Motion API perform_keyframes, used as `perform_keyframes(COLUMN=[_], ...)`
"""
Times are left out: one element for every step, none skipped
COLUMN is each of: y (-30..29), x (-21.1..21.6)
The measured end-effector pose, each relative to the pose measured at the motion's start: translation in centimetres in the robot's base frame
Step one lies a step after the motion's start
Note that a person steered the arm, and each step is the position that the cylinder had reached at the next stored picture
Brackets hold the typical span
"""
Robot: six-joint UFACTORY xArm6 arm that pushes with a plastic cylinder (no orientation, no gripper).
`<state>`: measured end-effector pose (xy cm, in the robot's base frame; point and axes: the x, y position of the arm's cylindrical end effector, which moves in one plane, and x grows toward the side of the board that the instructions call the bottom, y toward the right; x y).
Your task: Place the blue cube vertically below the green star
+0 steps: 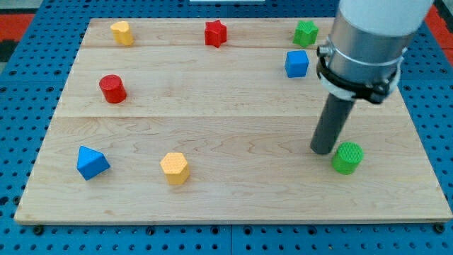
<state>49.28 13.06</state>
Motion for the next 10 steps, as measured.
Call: perform_keyframes(y=[-2.3, 2.0, 4.2, 6.1, 6.9, 5.5, 3.0, -3.6, -4.3, -3.8], x=[-3.3, -2.9, 0.6, -0.1, 0.7, 0.9, -4.9, -10.5, -16.4, -19.2])
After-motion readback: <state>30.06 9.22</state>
